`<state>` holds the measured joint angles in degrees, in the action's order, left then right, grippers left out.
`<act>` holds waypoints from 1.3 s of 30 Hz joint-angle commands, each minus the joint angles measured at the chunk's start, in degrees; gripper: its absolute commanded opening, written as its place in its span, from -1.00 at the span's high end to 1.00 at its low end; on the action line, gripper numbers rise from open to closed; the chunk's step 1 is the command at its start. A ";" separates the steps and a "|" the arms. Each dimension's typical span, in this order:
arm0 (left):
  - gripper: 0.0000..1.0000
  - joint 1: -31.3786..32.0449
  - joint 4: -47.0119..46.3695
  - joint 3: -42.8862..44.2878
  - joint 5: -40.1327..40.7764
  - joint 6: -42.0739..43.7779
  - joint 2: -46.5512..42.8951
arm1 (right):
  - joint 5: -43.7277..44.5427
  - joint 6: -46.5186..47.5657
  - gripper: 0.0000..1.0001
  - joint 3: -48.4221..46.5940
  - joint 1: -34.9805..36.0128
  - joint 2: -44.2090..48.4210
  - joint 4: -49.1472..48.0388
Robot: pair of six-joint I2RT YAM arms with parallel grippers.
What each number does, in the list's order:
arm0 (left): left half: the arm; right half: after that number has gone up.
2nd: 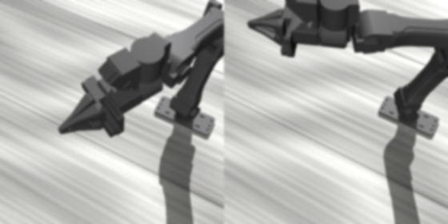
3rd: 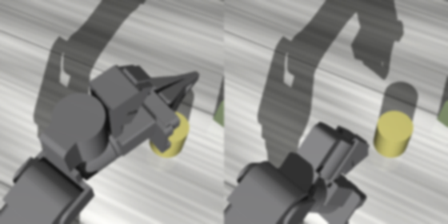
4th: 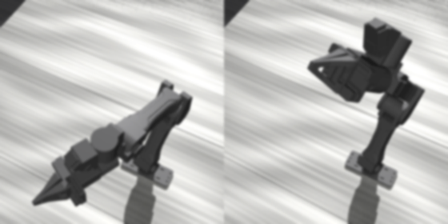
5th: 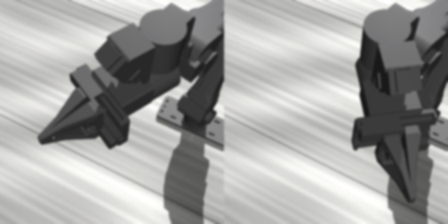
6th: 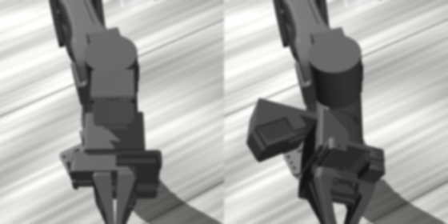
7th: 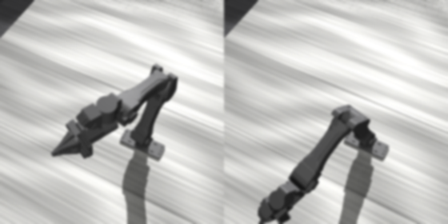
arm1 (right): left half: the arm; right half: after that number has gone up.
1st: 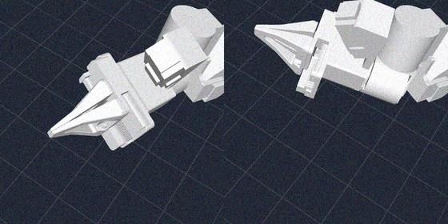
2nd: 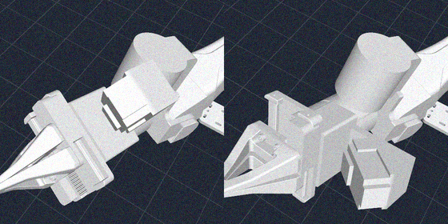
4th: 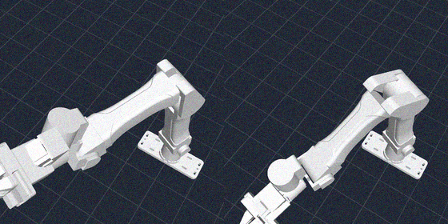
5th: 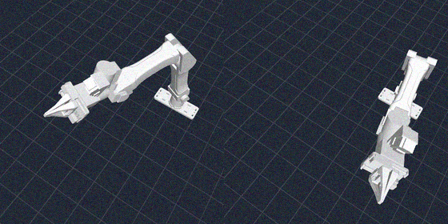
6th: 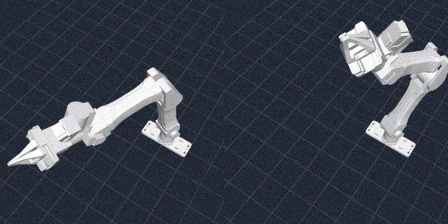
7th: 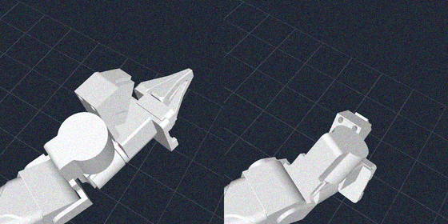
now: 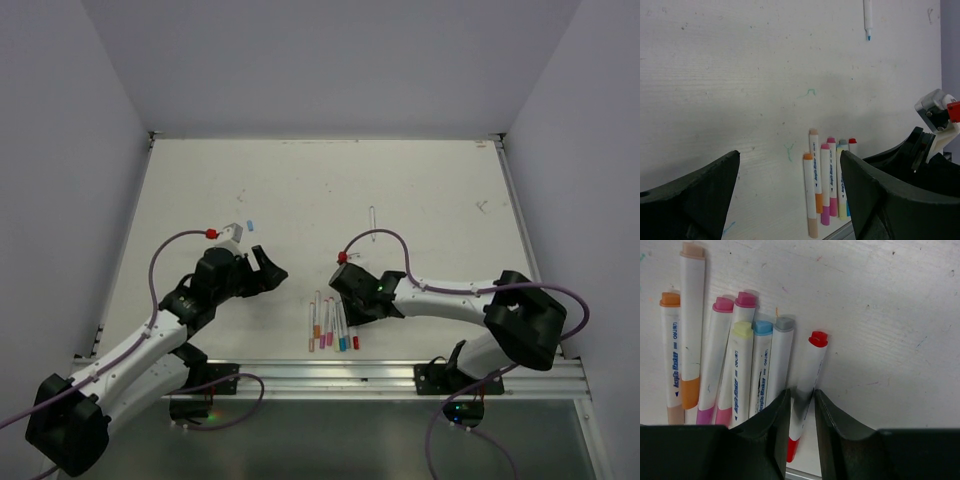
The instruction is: Open the pen caps
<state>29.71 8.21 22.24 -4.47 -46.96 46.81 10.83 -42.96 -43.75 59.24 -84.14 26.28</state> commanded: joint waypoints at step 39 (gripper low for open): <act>-0.33 14.05 -47.57 -5.72 -21.90 1.08 5.13 | -5.55 2.88 1.00 -8.11 -6.51 22.97 -15.56</act>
<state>42.81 -31.51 15.11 -26.57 -45.91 50.92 7.64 -39.55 -52.31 52.90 -62.46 17.06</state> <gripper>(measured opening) 0.664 0.132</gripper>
